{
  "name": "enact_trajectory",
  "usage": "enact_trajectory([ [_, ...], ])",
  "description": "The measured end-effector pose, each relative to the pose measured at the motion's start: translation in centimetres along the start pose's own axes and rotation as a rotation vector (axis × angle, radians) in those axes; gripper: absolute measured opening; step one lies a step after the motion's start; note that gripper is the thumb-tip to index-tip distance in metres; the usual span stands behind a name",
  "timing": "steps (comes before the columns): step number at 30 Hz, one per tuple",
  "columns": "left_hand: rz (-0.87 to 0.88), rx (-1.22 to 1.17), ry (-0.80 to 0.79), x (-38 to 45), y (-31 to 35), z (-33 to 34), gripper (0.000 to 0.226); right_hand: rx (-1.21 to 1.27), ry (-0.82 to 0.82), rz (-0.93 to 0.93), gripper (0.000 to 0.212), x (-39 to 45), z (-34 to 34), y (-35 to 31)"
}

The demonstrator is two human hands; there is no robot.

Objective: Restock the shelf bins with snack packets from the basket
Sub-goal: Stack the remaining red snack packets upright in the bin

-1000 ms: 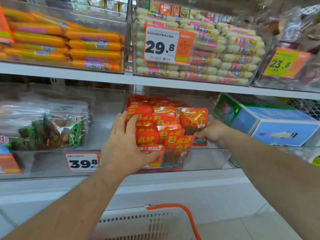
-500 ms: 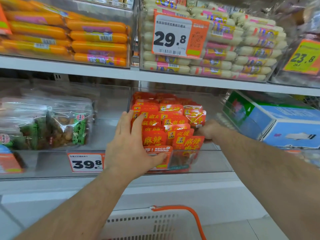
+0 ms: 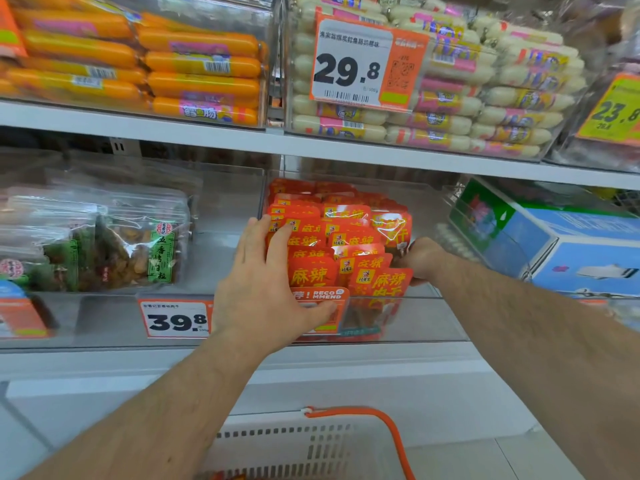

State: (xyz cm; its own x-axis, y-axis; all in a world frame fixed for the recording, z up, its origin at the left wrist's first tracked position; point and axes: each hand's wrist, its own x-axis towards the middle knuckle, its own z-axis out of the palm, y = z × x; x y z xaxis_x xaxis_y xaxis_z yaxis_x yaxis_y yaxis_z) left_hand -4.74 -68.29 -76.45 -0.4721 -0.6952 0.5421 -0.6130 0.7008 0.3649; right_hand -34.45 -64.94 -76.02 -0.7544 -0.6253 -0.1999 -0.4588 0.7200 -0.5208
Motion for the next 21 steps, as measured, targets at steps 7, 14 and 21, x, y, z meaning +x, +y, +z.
enact_trajectory([
  [7,-0.013,0.006,-0.047,0.1,0.2,-0.4,0.116,0.023,-0.012,0.017,0.030,-0.7,-0.7,0.0],
  [14,-0.027,0.009,-0.072,0.1,0.4,-0.7,0.118,0.019,-0.120,0.062,0.051,-5.9,-3.5,-1.3],
  [21,-0.041,0.004,-0.102,0.2,0.6,-1.0,0.118,0.275,-0.538,0.004,0.096,-10.9,-4.0,-2.4],
])
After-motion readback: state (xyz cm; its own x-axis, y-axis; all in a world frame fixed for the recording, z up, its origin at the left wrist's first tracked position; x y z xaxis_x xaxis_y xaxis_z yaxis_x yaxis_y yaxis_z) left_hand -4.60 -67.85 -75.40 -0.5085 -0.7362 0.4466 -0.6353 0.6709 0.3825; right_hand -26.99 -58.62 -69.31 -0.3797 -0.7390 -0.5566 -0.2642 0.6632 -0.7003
